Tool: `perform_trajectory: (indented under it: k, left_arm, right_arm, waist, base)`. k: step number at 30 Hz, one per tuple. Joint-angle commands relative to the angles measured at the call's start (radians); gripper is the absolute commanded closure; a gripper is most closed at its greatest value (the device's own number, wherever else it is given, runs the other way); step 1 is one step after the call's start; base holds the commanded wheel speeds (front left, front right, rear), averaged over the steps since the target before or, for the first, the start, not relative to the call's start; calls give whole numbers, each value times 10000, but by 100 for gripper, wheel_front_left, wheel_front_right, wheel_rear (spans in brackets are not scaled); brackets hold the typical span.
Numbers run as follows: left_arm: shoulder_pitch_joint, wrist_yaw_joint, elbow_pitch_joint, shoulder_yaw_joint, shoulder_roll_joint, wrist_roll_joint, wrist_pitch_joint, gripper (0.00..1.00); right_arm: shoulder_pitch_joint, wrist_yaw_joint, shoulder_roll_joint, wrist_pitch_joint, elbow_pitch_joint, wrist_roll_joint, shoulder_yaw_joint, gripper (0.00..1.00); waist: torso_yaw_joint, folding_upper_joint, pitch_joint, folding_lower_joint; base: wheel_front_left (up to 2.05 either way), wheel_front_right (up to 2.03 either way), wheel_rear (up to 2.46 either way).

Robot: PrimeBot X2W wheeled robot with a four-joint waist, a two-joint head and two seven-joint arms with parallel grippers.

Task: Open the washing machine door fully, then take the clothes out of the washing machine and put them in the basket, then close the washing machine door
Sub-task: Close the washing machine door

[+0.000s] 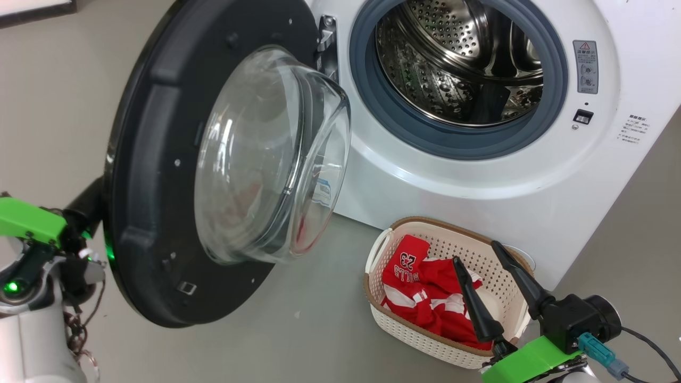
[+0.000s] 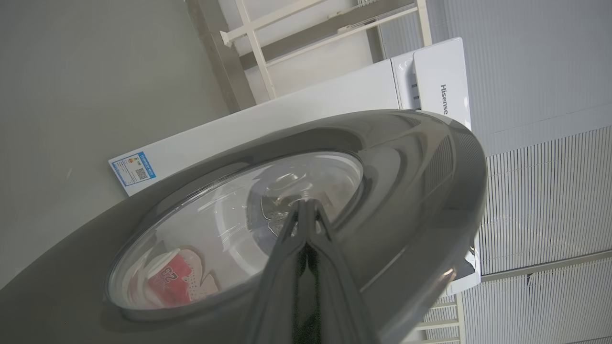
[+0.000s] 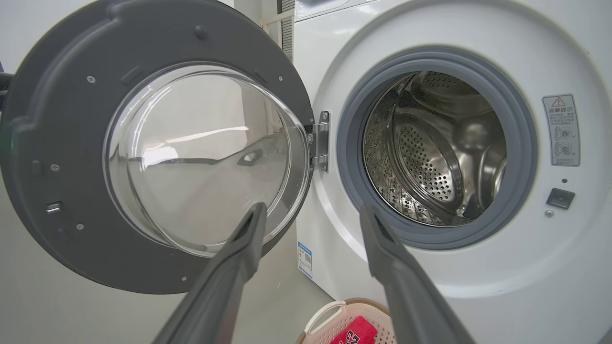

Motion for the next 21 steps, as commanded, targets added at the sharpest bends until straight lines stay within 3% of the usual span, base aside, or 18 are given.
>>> perform_trajectory:
  k: [1, 15, 21]
  left_arm:
    - [105, 39, -441, 26, 163, -87, 177, 100]
    - [894, 270, -2066, -443, -325, -806, 551, 100]
    - [1346, 319, -2617, -1272, -369, -1503, 484, 100]
  right_arm:
    - [-74, 35, -27, -65, -238, 65, 206, 0]
    - [-143, 35, -27, -65, -190, 148, 214, 0]
    - [-173, 35, -27, -65, -153, 233, 209, 0]
  waist:
    - [-6, -1, -5, -1]
    - [-156, -1, 73, -1]
    - [-394, -1, 10, -1]
  base:
    - [0, 0, 0]
    - [0, 0, 0]
    - [0, 0, 0]
